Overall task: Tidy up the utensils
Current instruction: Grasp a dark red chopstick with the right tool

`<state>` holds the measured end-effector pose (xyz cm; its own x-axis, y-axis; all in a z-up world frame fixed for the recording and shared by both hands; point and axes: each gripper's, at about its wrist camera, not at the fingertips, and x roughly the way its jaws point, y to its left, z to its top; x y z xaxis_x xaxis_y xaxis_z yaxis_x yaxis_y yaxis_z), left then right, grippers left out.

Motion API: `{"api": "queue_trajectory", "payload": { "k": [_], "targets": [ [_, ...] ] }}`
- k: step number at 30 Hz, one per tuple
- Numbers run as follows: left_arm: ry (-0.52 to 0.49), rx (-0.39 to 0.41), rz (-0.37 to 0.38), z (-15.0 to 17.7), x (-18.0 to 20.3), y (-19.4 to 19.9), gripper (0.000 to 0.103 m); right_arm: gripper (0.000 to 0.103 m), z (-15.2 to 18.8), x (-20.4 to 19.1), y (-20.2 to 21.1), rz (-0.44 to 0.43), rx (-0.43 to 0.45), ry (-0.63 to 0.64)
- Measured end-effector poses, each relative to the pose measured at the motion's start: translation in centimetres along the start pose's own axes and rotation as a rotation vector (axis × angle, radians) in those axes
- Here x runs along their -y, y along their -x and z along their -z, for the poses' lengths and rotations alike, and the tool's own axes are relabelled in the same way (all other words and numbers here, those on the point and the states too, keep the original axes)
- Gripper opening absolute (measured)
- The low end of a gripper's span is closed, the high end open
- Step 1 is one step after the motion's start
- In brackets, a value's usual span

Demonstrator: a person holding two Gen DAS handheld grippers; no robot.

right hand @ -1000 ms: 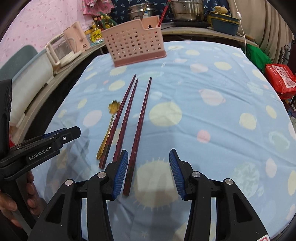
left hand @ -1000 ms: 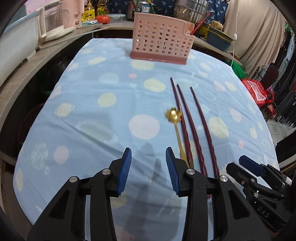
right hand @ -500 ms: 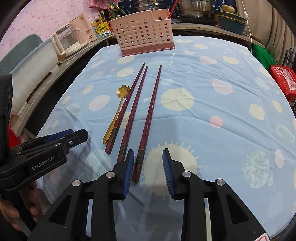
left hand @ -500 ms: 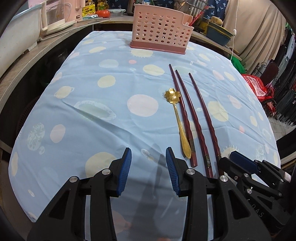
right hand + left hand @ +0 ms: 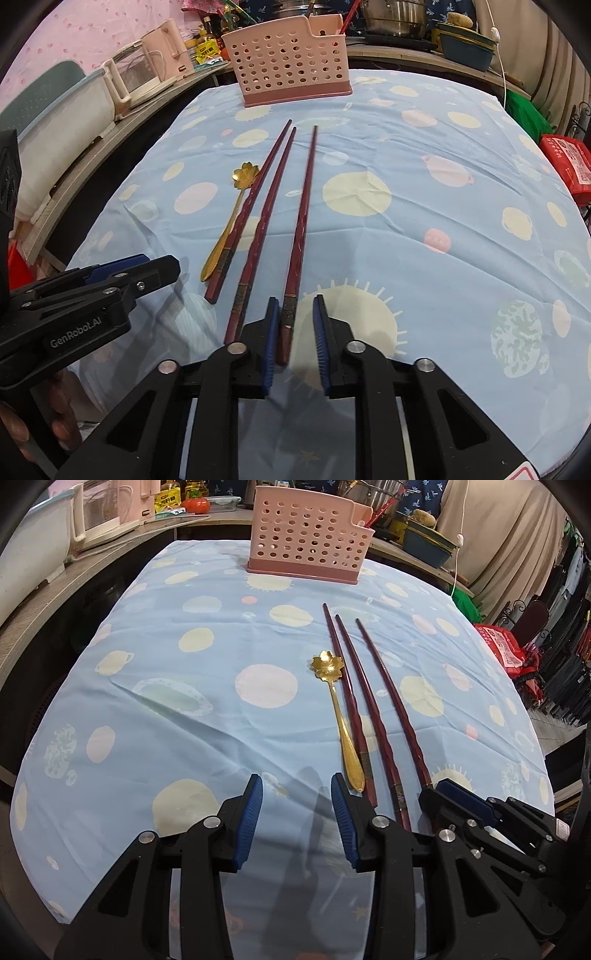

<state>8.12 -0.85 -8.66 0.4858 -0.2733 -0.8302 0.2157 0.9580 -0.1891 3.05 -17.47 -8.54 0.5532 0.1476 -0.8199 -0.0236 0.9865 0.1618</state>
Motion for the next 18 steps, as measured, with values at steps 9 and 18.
{"api": "queue_trajectory", "payload": {
  "k": [9,18],
  "targets": [
    [-0.003,-0.014,0.057,-0.6,1.4,-0.6,0.037,0.007,-0.1,0.8,0.0,-0.01,0.002,-0.021],
    [-0.015,-0.019,0.031,-1.2,1.8,-2.0,0.036,0.007,-0.1,0.8,-0.1,-0.012,0.002,-0.023]
  ]
}}
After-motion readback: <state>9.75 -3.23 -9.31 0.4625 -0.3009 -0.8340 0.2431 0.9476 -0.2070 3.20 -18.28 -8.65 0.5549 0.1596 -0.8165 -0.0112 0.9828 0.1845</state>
